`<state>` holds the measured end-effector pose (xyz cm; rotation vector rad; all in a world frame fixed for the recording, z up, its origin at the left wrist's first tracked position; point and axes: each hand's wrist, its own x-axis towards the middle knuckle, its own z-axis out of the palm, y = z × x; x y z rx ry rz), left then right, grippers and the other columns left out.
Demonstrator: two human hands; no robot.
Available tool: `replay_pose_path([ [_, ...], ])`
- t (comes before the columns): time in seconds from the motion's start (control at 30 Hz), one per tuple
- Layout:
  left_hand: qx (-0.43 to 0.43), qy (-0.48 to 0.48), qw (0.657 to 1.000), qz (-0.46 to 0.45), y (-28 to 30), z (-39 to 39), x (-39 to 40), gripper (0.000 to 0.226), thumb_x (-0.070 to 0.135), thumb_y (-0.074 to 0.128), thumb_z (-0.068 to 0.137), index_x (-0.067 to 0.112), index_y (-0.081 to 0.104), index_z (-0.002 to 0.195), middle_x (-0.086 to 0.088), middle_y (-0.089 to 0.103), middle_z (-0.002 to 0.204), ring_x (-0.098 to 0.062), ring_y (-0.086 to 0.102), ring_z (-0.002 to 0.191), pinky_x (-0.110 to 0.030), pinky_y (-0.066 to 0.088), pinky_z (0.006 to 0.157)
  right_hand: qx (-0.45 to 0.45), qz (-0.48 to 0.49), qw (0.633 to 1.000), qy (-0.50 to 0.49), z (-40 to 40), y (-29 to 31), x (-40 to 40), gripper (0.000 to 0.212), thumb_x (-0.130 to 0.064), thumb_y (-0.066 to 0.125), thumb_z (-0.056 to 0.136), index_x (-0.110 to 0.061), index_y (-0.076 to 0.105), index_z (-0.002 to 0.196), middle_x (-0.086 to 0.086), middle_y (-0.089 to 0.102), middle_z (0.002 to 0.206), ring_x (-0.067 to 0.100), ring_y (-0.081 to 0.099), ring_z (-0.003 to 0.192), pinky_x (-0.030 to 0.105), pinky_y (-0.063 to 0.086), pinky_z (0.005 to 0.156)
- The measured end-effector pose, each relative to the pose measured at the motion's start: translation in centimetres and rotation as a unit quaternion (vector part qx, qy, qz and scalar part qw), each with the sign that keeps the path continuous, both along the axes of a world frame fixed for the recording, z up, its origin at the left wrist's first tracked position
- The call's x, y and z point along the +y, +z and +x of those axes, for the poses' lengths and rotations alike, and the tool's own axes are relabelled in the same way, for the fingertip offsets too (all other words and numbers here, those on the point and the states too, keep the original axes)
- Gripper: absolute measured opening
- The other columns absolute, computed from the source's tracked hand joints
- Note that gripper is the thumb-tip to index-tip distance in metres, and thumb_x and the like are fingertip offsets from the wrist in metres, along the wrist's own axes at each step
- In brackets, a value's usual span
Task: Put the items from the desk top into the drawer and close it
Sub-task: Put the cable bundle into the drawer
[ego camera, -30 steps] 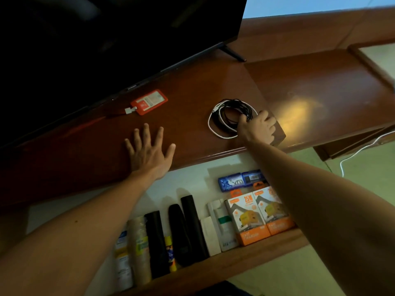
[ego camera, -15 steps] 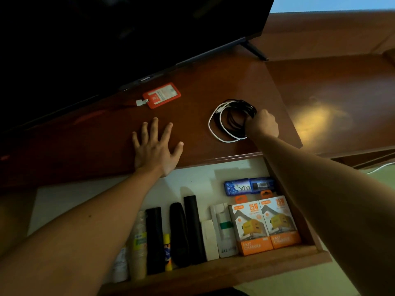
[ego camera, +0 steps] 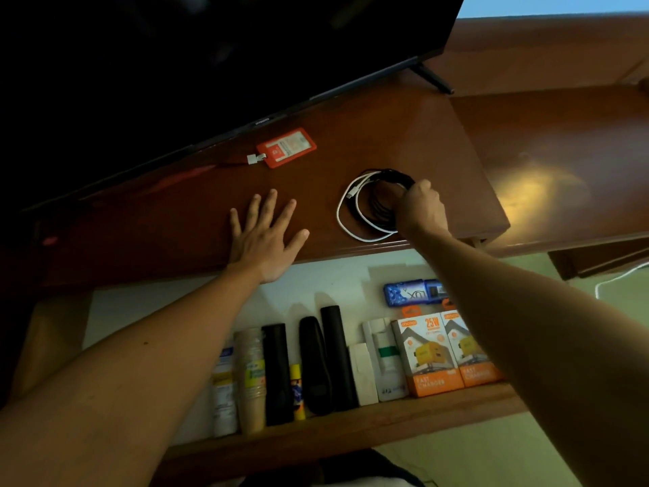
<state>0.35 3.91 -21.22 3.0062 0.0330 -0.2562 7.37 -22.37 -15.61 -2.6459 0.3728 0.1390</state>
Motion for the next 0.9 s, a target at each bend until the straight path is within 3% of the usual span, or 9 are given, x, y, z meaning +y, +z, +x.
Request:
replay_pose_path([
  [0.2, 0.0, 0.006, 1.0, 0.005, 0.1, -2.4, 1.9, 0.072, 0.074, 0.008, 0.093, 0.042, -0.002, 0.157, 0.003, -0.015, 0.167, -0.027, -0.016, 0.152, -0.063, -0.009, 0.117, -0.012, 0.064, 0.997, -0.05, -4.8, -0.6, 2.0, 0.025, -0.002, 0.035, 0.099, 0.002, 0.047, 0.12, 0.026, 0.058, 0.119, 0.042, 0.059, 0.104, 0.047, 0.049, 0.081],
  [0.33, 0.01, -0.005, 1.0, -0.005, 0.2, -3.1, 2.8, 0.073, 0.075, 0.008, 0.093, 0.042, -0.003, 0.157, 0.002, -0.016, 0.166, -0.026, -0.017, 0.152, -0.063, -0.011, 0.116, -0.033, 0.13, 0.984, -0.114, -8.4, -1.3, 3.2, 0.025, -0.012, 0.036, 0.103, 0.003, 0.05, 0.118, 0.026, 0.057, 0.123, 0.042, 0.056, 0.108, 0.035, 0.038, 0.075],
  [0.53, 0.014, -0.019, 1.0, -0.001, -0.2, -3.3, 3.4, 0.074, 0.074, 0.005, 0.092, 0.041, -0.006, 0.157, 0.002, -0.018, 0.166, -0.026, -0.019, 0.151, -0.062, -0.009, 0.117, -0.055, 0.176, 0.972, -0.143, -14.5, -4.5, 3.1, 0.023, -0.019, 0.04, 0.105, -0.001, 0.053, 0.112, 0.022, 0.063, 0.107, 0.033, 0.057, 0.092, 0.035, 0.036, 0.071],
  [0.6, 0.015, -0.018, 1.0, -0.001, -0.1, -3.3, 3.4, 0.074, 0.075, 0.005, 0.092, 0.041, -0.005, 0.157, 0.002, -0.017, 0.166, -0.026, -0.018, 0.151, -0.062, -0.009, 0.117, -0.052, 0.182, 0.971, -0.147, -16.4, -5.6, 3.1, 0.022, -0.018, 0.041, 0.105, -0.001, 0.054, 0.112, 0.02, 0.064, 0.107, 0.035, 0.059, 0.094, 0.033, 0.036, 0.071],
  [0.77, 0.003, -0.026, 1.0, -0.008, -0.2, -3.3, 3.7, 0.075, 0.075, 0.004, 0.092, 0.039, -0.003, 0.158, 0.0, -0.013, 0.167, -0.028, -0.015, 0.152, -0.064, -0.008, 0.116, 0.012, 0.183, 0.971, -0.153, -18.1, -7.6, 4.2, 0.024, -0.016, 0.04, 0.105, -0.001, 0.052, 0.119, 0.022, 0.064, 0.113, 0.038, 0.061, 0.103, 0.037, 0.044, 0.074],
  [0.9, -0.008, -0.024, 1.0, -0.006, -0.5, -3.4, 3.4, 0.076, 0.075, 0.004, 0.092, 0.038, 0.001, 0.158, -0.002, -0.009, 0.168, -0.029, -0.012, 0.152, -0.065, -0.006, 0.116, 0.05, 0.172, 0.966, -0.185, -16.2, -7.8, 5.5, 0.025, -0.013, 0.04, 0.104, 0.003, 0.049, 0.121, 0.025, 0.061, 0.118, 0.04, 0.058, 0.108, 0.034, 0.037, 0.073],
])
